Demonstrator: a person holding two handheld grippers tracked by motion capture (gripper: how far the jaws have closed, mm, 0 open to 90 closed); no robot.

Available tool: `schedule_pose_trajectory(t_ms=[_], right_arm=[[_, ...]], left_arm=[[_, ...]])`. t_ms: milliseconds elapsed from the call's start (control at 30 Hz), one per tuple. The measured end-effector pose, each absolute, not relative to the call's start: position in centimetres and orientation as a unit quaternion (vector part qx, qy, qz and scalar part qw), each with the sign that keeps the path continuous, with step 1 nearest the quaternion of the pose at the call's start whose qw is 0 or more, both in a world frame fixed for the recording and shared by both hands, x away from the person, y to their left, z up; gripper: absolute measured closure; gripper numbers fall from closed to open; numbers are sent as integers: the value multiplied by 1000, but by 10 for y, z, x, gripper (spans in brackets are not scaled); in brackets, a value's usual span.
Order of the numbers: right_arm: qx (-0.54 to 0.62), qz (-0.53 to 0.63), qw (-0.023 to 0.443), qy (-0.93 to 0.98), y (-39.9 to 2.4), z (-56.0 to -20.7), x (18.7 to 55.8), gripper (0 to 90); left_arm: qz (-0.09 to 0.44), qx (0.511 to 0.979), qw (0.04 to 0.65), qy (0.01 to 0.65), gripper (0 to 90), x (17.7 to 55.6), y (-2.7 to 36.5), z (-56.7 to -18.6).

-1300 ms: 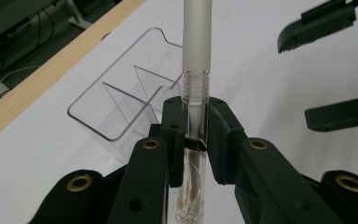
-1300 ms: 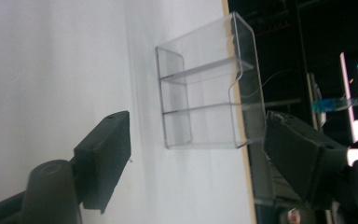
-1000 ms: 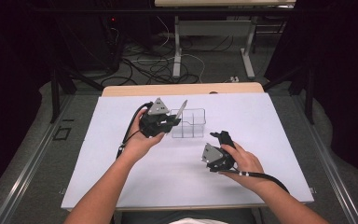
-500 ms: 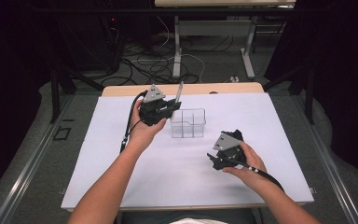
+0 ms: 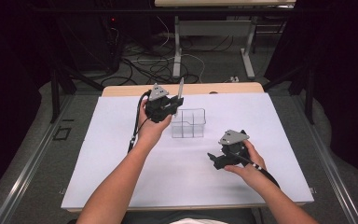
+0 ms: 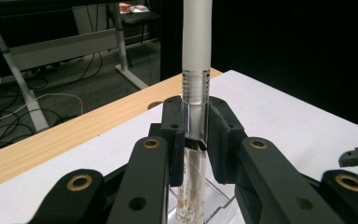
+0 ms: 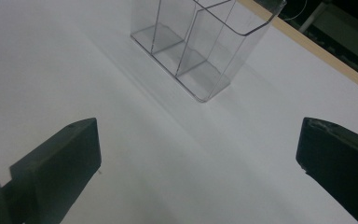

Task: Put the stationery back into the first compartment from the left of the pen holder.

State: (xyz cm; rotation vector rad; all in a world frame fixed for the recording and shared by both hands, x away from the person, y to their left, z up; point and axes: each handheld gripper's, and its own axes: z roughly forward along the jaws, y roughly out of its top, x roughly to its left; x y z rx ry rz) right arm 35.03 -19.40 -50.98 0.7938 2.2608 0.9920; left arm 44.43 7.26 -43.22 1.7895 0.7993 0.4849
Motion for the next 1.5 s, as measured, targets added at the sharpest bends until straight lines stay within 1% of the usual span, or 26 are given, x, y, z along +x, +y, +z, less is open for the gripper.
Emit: schedule_pose_trajectory(t_ms=[200, 467, 733, 767, 867, 1067, 1267, 1400, 1500], right_arm=[[301, 371, 259, 839, -194, -512, 351, 0], [316, 377, 247, 835, -198, -514, 352, 0], [323, 381, 236, 833, -199, -516, 352, 0], [323, 380, 234, 835, -199, -516, 353, 0], [321, 381, 237, 834, -198, -517, 353, 0], [321, 379, 233, 836, -198, -519, 353, 0], [320, 380, 232, 836, -197, -519, 353, 0], [322, 377, 237, 836, -199, -518, 353, 0], [325, 382, 237, 832, -199, -518, 353, 0]], left_arm=[[200, 745, 534, 346, 786, 450, 67, -441], [201, 752, 515, 358, 786, 457, 65, -453], [183, 751, 503, 387, 785, 462, 65, -469], [186, 761, 489, 383, 784, 463, 67, -470], [182, 768, 478, 385, 779, 464, 68, -475], [170, 767, 477, 394, 773, 465, 72, -479], [168, 761, 487, 394, 671, 459, 75, -472], [165, 757, 500, 388, 574, 452, 79, -465], [159, 760, 496, 390, 483, 447, 86, -461]])
